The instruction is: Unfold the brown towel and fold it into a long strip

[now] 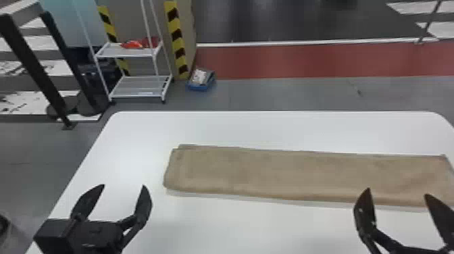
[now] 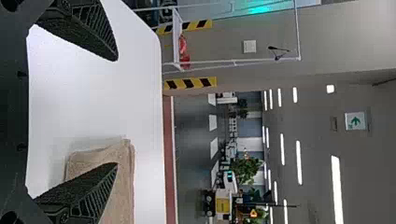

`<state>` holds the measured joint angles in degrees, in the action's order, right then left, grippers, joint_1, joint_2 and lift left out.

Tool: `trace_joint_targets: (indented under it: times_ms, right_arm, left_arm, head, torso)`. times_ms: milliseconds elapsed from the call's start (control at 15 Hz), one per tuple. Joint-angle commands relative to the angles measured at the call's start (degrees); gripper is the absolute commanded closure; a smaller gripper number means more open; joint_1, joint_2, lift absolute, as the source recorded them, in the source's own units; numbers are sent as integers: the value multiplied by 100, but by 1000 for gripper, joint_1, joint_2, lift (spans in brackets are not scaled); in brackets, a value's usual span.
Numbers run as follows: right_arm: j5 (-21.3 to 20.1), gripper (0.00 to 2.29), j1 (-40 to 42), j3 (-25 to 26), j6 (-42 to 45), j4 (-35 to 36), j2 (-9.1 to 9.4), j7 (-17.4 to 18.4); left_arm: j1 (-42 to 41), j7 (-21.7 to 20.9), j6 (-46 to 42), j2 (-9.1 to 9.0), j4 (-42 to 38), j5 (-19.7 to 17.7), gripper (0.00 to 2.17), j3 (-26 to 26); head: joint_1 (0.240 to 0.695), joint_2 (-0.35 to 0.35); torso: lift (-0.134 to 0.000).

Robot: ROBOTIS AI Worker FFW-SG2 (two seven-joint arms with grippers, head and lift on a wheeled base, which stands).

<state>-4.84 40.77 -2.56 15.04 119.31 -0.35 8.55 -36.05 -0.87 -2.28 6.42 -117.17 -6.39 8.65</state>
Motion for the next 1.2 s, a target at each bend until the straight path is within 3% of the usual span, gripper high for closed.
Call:
trace_joint_targets:
  times_ms: [0, 267, 467, 1133]
  right_arm:
    - [238, 90, 1, 1, -6, 5, 40, -345]
    - [238, 90, -8, -51, -375, 40, 40, -881]
    - [194, 90, -43, -139, -569, 49, 40, -881]
    - [168, 93, -131, -201, -832, 75, 40, -873]
  left_arm:
    - [-25, -1, -5, 0, 10, -99, 80, 76]
    - [-34, -10, -40, 26, 19, -257, 80, 155]
    - [-34, -45, -40, 53, 19, -275, 80, 155]
    - [-34, -80, -5, 35, 28, -266, 80, 155]
  head:
    - [695, 121]
    - [695, 163]
    - [695, 196]
    - [695, 209]
  torso:
    - [-123]
    - [-123]
    - [-123]
    - [-123]
